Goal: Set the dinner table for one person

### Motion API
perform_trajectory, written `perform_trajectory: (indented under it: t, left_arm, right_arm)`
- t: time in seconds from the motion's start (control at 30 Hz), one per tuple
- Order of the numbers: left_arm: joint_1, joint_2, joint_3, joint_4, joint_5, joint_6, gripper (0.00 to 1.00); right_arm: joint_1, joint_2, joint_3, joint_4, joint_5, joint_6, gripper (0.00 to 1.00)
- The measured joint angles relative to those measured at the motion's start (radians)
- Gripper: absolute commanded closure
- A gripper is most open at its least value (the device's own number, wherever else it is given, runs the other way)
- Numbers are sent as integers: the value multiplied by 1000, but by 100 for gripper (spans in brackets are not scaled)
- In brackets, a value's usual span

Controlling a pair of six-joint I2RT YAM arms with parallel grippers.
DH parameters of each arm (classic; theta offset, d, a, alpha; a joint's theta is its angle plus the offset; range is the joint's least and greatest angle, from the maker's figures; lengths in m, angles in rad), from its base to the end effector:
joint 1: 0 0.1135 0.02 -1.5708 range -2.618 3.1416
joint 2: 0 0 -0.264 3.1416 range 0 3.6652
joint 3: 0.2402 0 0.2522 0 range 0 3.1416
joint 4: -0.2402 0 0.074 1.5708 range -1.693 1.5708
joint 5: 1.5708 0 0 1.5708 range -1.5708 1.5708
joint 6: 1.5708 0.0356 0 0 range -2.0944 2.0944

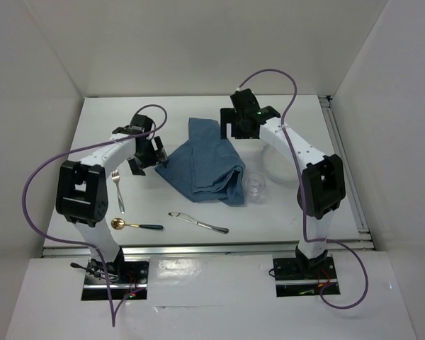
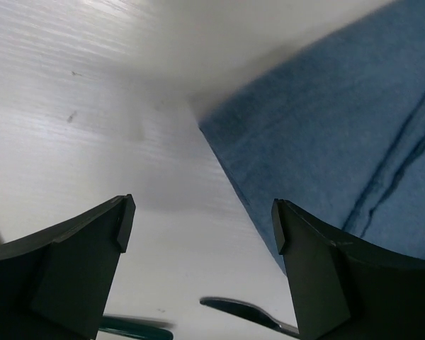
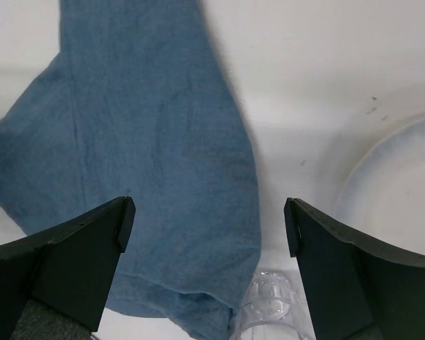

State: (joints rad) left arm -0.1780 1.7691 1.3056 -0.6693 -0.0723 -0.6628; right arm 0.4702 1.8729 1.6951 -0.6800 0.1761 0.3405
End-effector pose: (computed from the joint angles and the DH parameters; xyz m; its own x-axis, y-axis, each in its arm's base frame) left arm 0.3591 -0.0620 0.2173 -0.7927 -0.4810 -0.3746 -0.4330 0.8767 -0.2094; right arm 0.3787 0.1854 0.2988 -0.7504 -0.0126 -0.6608 -0.0989 0.9907 0.0935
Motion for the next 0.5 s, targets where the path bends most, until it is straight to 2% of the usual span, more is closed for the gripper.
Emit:
perform_trajectory:
  t: [0.13,0.27,0.43,0.5]
  left_arm:
    - [40,50,-1,16,8,-18,2]
    - [80,91,-2,64,61,-22,5]
    - [97,130,-2,137,166,-18,11]
    - [95,150,-2,162,210,-19,19]
  right_arm:
    - [35,54,61,4,-15,-28,0]
    - [69,176,203,6,-21,-56,0]
    - [96,356,404,5,-24,-79,0]
    - [104,421,480,6,-23,-85,0]
